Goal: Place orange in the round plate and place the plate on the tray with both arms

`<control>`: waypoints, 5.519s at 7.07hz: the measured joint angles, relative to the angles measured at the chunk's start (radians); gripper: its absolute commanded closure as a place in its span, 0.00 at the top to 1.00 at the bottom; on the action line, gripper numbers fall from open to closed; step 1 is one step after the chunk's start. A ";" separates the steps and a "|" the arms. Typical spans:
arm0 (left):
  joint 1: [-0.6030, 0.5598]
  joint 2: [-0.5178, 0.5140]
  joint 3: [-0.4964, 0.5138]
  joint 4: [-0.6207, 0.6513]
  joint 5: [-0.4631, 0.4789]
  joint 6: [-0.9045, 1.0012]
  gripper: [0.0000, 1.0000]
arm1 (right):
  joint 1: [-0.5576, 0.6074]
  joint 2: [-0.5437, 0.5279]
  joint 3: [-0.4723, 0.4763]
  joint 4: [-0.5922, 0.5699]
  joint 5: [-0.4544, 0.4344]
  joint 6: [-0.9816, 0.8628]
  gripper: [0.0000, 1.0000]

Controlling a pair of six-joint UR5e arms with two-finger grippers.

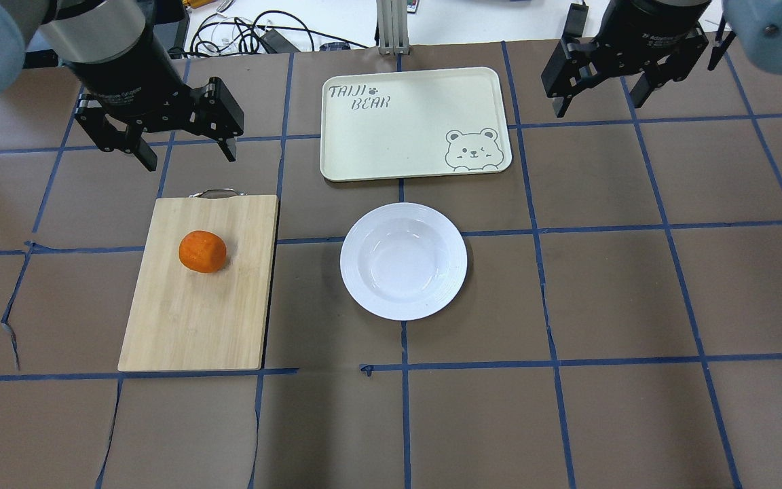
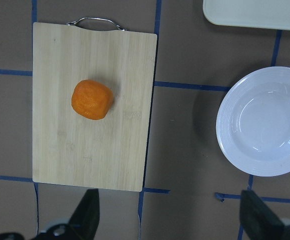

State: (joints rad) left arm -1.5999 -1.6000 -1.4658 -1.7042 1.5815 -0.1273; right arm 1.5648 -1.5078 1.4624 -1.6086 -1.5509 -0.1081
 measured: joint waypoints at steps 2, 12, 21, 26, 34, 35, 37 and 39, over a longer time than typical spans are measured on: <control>0.000 0.002 -0.001 0.000 0.000 0.001 1.00 | -0.001 0.000 0.001 0.000 0.000 0.001 1.00; 0.004 0.006 -0.001 0.000 0.000 0.007 1.00 | 0.000 -0.003 0.004 0.005 -0.001 -0.001 1.00; 0.010 0.006 -0.021 -0.005 -0.003 0.011 1.00 | 0.001 -0.010 0.021 0.008 -0.002 -0.001 1.00; 0.155 -0.159 -0.345 0.374 0.067 0.133 1.00 | 0.001 -0.012 0.024 0.009 -0.002 -0.001 1.00; 0.158 -0.301 -0.402 0.518 0.155 0.322 0.05 | 0.003 -0.022 0.045 0.007 -0.001 -0.001 1.00; 0.151 -0.293 -0.390 0.514 0.145 0.308 0.05 | 0.003 -0.026 0.053 0.004 -0.001 -0.001 1.00; 0.090 -0.271 -0.350 0.492 0.069 0.210 0.06 | 0.002 -0.027 0.058 0.002 -0.001 -0.001 1.00; -0.063 -0.262 -0.333 0.499 -0.003 0.027 0.06 | 0.002 -0.028 0.059 0.000 -0.001 -0.001 1.00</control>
State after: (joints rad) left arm -1.6634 -1.8619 -1.7990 -1.2057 1.5787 -0.1007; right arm 1.5666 -1.5354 1.5216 -1.6082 -1.5523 -0.1092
